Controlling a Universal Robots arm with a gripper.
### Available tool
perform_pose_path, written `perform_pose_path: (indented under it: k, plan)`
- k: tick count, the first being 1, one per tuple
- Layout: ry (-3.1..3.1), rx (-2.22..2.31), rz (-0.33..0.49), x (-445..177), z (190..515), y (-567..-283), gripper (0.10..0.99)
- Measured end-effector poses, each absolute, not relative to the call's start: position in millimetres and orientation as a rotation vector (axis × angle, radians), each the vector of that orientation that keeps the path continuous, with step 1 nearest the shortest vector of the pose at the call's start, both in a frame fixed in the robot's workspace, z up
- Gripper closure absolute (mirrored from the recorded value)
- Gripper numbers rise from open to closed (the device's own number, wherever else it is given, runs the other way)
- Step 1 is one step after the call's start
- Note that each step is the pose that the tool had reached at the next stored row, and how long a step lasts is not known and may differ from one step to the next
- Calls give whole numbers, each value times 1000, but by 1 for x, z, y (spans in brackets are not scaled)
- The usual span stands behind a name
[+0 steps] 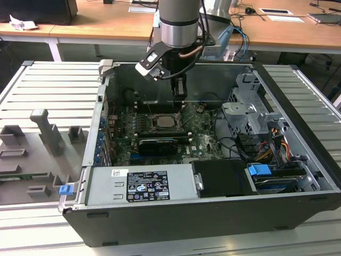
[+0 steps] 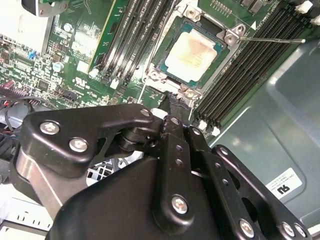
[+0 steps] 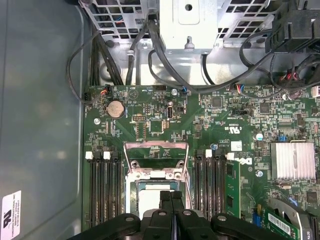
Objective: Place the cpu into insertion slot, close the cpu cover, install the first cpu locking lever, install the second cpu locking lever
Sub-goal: 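Close the cpu cover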
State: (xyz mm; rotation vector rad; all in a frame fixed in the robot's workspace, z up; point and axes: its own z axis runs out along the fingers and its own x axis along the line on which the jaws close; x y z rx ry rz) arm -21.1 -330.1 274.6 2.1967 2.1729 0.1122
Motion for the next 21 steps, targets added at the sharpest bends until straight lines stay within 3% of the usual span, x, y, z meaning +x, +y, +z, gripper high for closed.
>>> perform_pose_path:
  k: [21]
  plan:
    - [2173, 2197, 112, -8, 275, -330, 980]
